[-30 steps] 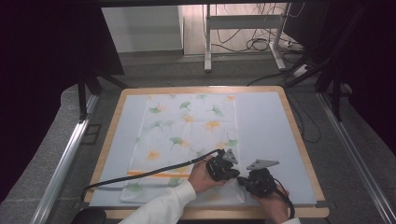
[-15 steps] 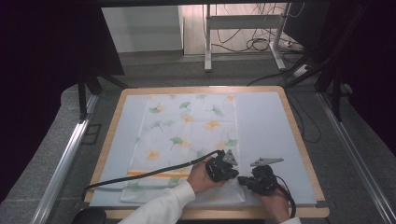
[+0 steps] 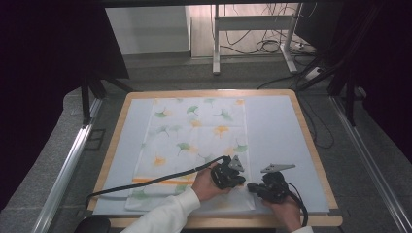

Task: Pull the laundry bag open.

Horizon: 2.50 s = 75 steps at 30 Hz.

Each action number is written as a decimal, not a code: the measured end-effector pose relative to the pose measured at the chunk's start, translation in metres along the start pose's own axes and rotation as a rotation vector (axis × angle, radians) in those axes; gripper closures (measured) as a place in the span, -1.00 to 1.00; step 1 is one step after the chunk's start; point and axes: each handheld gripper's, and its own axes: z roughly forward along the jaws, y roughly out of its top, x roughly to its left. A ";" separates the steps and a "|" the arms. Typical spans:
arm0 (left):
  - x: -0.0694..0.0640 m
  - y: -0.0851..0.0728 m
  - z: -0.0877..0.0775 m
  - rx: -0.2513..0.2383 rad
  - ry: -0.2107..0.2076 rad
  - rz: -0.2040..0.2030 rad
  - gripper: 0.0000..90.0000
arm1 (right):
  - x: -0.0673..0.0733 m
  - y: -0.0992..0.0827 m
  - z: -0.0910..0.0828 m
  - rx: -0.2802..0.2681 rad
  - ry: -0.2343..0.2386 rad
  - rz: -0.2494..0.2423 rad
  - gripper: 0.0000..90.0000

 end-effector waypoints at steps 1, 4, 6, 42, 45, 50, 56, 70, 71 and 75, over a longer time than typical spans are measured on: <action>0.002 -0.001 -0.001 -0.001 -0.005 -0.005 1.00 | 0.000 0.000 0.000 0.000 0.000 0.000 0.99; 0.001 -0.003 -0.003 0.003 0.009 0.005 1.00 | 0.000 0.000 0.000 0.003 0.004 0.000 0.99; 0.000 -0.003 -0.004 0.007 0.016 0.015 1.00 | -0.001 0.000 0.000 0.003 0.004 0.000 0.99; 0.002 -0.012 -0.014 0.024 0.048 0.018 1.00 | -0.003 0.000 0.000 0.000 0.016 0.006 0.99; 0.002 -0.013 -0.014 0.026 0.052 0.025 1.00 | -0.003 0.000 0.000 0.000 0.015 0.006 0.99; 0.006 -0.016 -0.016 0.020 0.040 -0.004 1.00 | -0.003 0.000 0.000 0.000 0.017 0.008 0.99; 0.007 -0.019 -0.019 0.019 0.045 -0.008 1.00 | -0.003 0.000 0.000 0.003 0.020 0.009 0.99; 0.011 -0.026 -0.026 0.023 0.046 -0.020 1.00 | -0.003 0.000 0.000 0.003 0.021 0.008 0.99; 0.011 -0.027 -0.026 0.023 0.049 -0.020 1.00 | -0.003 0.000 0.000 0.003 0.022 0.009 0.99; 0.012 -0.028 -0.028 0.027 0.055 -0.012 1.00 | -0.003 0.000 0.000 0.003 0.021 0.009 0.99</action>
